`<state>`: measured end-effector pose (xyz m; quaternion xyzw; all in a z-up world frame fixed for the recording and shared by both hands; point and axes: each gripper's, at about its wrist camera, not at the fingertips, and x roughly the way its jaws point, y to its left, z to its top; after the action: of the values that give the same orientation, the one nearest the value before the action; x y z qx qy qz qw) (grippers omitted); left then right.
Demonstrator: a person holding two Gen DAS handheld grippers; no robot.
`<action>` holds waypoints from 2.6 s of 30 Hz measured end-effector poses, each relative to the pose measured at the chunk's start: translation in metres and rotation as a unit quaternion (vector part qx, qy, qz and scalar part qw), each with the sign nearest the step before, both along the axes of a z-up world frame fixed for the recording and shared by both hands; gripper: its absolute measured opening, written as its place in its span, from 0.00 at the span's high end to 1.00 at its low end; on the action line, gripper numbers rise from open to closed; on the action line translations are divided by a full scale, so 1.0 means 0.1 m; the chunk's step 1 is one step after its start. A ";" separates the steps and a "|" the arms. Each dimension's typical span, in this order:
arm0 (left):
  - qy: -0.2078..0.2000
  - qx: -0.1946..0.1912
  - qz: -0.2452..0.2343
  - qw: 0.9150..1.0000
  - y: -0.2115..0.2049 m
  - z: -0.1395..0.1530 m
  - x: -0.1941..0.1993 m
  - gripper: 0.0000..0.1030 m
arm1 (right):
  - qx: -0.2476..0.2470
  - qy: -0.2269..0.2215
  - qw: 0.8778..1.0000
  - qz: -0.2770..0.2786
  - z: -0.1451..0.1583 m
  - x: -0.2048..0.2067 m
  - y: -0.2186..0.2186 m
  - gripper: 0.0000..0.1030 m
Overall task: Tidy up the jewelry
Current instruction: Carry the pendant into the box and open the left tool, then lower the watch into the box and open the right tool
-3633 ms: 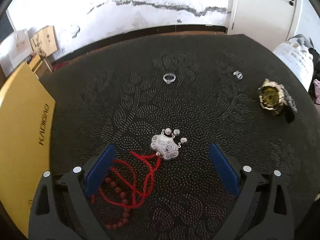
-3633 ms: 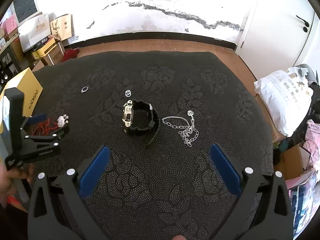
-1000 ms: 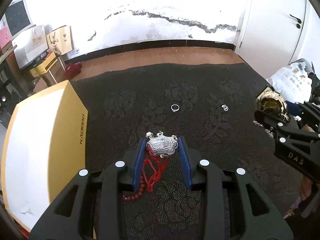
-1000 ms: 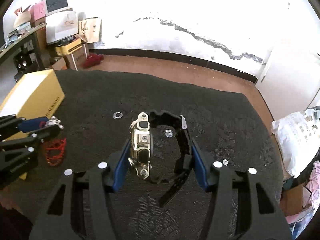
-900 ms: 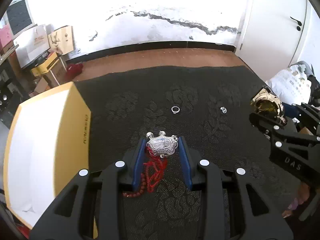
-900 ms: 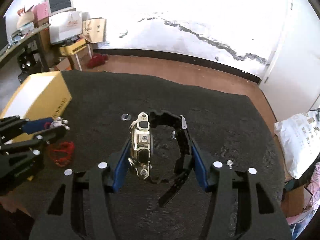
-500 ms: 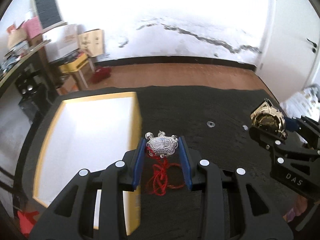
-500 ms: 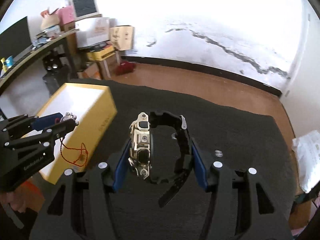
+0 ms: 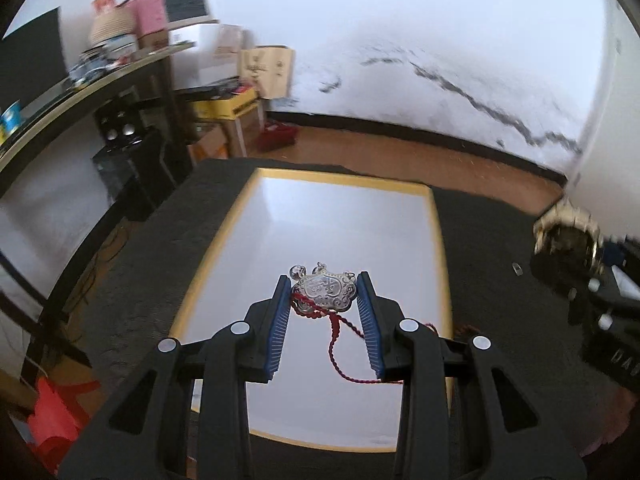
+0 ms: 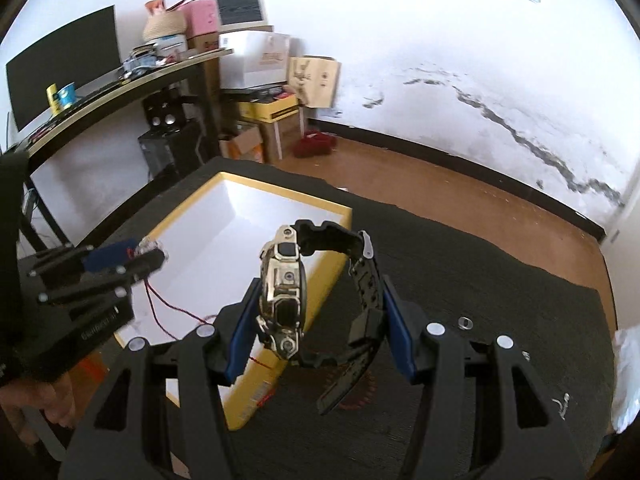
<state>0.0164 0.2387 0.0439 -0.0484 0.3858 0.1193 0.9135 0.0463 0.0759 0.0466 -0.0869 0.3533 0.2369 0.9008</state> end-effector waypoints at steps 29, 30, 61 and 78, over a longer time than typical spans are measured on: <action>0.126 -0.041 0.015 0.991 0.53 -1.08 0.54 0.67 | -0.003 0.014 1.000 0.026 -0.16 0.07 0.61 0.46; 0.133 -0.038 0.012 0.990 0.52 -1.12 0.56 0.67 | -0.003 0.014 1.000 0.026 -0.16 0.07 0.62 0.46; 0.091 -0.009 -0.011 0.996 0.44 -0.87 -0.11 0.15 | -0.059 0.101 0.992 0.037 -0.96 0.61 1.17 0.46; 0.081 -0.011 -0.013 0.997 0.45 -0.86 -0.18 0.15 | -0.092 0.122 0.987 0.054 -1.23 0.72 1.42 0.37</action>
<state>-0.0012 0.2836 -0.0420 -0.0436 0.4608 0.1065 0.8800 0.1183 0.2175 -0.0767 -0.1591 0.4757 0.2599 0.8252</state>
